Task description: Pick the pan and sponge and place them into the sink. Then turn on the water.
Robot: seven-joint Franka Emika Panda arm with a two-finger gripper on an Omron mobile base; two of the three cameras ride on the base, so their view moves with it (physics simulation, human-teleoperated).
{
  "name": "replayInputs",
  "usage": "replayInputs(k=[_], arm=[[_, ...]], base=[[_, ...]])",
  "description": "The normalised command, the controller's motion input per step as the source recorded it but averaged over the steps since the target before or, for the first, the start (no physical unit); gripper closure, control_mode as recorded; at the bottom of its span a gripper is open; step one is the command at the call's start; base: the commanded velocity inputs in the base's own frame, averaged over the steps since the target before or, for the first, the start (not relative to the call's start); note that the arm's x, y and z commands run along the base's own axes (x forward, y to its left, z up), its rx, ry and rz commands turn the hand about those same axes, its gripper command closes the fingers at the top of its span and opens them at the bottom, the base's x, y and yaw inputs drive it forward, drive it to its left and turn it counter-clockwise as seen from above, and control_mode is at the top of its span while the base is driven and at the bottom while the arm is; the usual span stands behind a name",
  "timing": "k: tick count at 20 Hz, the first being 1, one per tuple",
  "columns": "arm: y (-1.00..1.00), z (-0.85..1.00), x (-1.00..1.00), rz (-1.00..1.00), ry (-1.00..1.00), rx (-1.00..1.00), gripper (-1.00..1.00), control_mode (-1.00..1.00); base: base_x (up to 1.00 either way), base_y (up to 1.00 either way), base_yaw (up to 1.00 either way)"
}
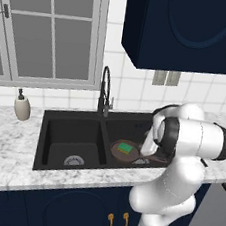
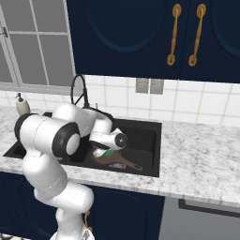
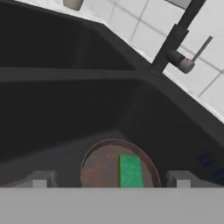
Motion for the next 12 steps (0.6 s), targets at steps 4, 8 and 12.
replayInputs(k=[4, 8, 12], arm=[[-0.16, 0.94, -0.25, 0.0, -0.05, 0.2, -1.0, -1.0], [-0.16, 0.95, -0.24, 0.0, 0.0, 0.27, -1.0, -1.0], [-0.12, 0.52, -0.18, 0.1, -0.08, 0.3, -1.0, -1.0]], base=[[0.0, 0.0, 0.0], [0.0, 0.0, 0.0], [0.0, 0.0, 0.0]])
